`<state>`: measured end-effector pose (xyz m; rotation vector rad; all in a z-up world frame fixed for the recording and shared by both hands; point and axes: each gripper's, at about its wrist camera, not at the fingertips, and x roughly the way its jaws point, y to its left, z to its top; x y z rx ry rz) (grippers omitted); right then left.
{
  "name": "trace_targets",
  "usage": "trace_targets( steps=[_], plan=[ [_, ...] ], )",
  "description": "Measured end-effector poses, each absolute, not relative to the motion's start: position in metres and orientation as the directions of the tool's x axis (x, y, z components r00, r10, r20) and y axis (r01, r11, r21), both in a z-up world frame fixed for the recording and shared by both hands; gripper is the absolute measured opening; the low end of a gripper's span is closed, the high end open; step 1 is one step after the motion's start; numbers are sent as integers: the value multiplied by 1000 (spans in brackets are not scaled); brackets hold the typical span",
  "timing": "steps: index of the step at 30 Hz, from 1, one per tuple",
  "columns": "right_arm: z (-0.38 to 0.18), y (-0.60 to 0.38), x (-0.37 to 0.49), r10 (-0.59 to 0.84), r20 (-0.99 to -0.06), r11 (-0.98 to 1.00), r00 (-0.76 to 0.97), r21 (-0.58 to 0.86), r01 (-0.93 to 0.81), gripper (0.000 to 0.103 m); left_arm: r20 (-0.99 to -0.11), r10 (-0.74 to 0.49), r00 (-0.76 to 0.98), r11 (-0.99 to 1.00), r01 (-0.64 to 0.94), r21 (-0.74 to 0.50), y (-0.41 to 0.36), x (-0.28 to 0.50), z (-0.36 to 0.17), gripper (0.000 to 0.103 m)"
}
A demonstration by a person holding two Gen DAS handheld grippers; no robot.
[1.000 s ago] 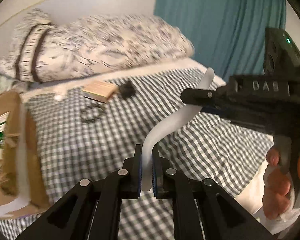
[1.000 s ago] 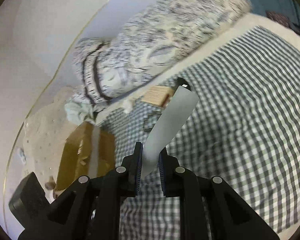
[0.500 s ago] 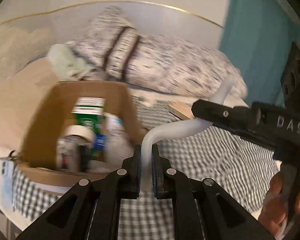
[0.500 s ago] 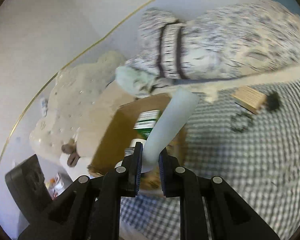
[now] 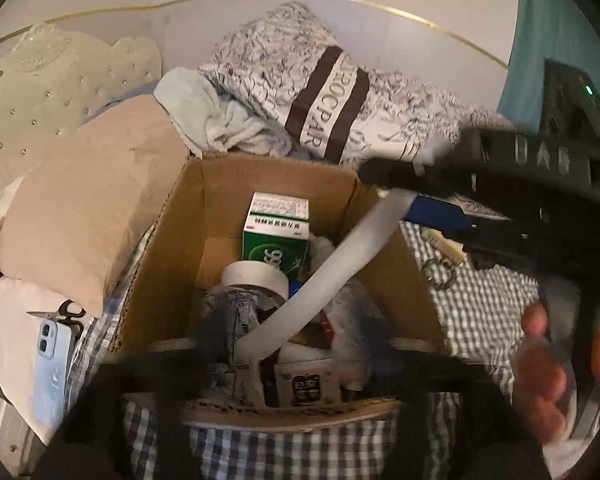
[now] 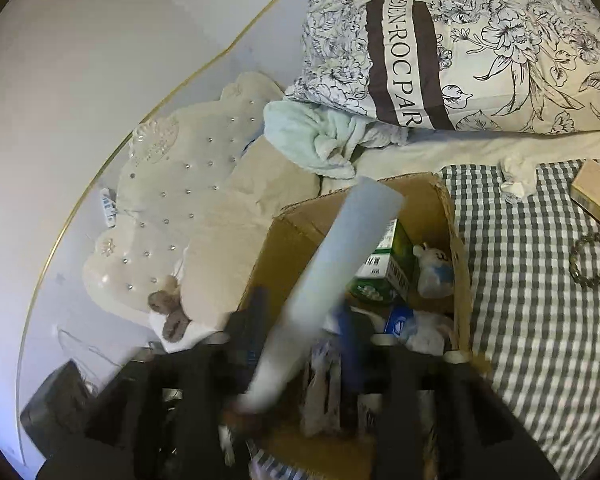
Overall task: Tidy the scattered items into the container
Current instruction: 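Open both tools to drop the white stick into the box, then withdraw both open tools from the box back over the sheet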
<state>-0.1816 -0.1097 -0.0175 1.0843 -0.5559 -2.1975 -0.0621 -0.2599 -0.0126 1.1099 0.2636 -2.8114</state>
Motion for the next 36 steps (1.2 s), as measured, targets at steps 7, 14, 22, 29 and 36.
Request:
trace_targets(
  steps=[7,14,22,29,36],
  plan=[
    [-34,-104,-197,-668,-559,-731,-491,616,294,83,-722,-37,-691,-956,235,-176,-284,-76,-35,103],
    [-15,-68,-165,-576,-505,-801,-643,506,320,83,-735,-66,-675,-952,262,-155,-273,-74,-41,103],
    [-10,-12,-125,-478,-509,-868,-716,398,296,83,-730,-91,-678,-956,264,-126,-231,-66,-24,103],
    [-6,38,-86,-370,-499,-924,-784,287,253,83,-708,-98,-700,-974,214,-77,-176,-64,-6,103],
    [0,80,-62,-262,-483,-963,-836,182,197,84,-702,-83,-707,-979,188,-74,-128,-64,2,103]
  ],
)
